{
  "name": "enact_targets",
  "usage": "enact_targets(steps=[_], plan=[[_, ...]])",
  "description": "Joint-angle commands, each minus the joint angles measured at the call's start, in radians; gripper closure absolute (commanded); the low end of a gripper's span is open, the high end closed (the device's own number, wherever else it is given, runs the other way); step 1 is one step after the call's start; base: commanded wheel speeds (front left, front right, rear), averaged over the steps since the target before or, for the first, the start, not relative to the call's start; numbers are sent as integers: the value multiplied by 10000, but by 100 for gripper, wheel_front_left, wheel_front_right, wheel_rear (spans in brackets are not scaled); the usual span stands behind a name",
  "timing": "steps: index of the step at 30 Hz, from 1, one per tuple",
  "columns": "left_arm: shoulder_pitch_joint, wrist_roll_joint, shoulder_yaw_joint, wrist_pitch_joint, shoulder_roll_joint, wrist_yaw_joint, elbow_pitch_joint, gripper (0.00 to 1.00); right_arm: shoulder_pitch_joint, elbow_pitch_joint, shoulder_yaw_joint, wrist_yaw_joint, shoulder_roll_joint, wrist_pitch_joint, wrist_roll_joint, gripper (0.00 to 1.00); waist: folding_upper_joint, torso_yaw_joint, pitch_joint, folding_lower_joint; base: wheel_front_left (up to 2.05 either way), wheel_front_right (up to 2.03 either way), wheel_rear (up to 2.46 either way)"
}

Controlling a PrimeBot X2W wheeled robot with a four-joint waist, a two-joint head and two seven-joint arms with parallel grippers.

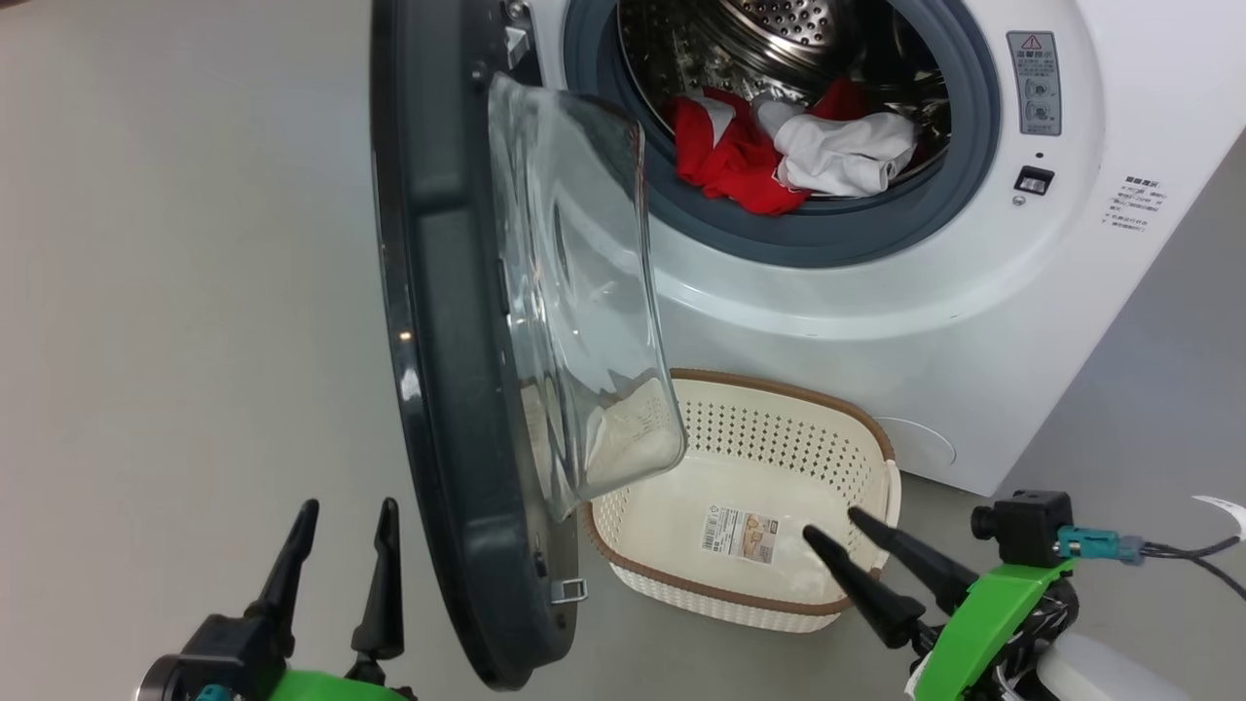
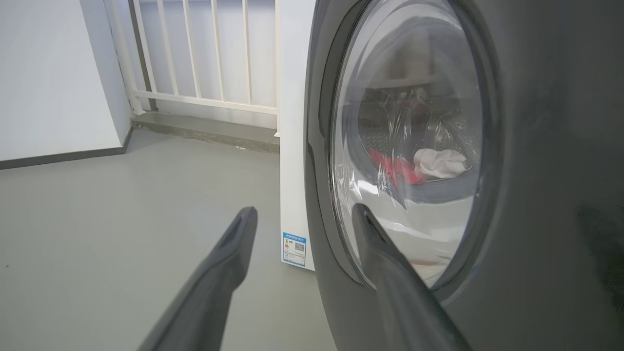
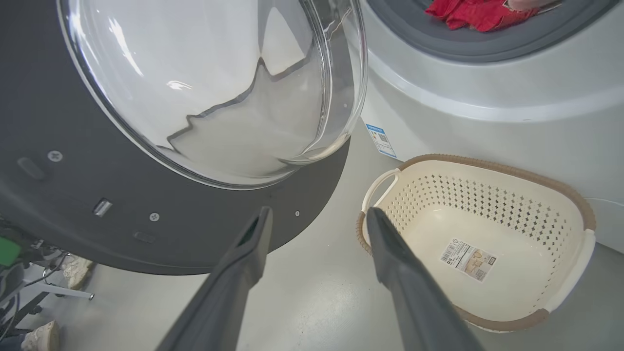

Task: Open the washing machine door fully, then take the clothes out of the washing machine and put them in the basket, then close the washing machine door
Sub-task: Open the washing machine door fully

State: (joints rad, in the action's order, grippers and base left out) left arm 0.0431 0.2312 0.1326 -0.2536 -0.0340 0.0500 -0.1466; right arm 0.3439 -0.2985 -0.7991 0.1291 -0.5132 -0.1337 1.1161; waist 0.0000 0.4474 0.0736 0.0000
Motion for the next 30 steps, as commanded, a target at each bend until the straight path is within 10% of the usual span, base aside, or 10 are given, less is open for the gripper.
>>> enact_targets(steps=[1, 30], plan=[[47, -68, -357, -82, -162, 44, 197, 0, 360, -36, -242, 16, -208, -637, -228, 0, 0, -19, 4, 0, 0, 0, 0], [62, 48, -461, -82, -162, -91, 340, 0, -1792, 1062, 5441, 16, 2164, -1279, -6729, 0, 0, -87, 78, 0, 0, 0, 0]])
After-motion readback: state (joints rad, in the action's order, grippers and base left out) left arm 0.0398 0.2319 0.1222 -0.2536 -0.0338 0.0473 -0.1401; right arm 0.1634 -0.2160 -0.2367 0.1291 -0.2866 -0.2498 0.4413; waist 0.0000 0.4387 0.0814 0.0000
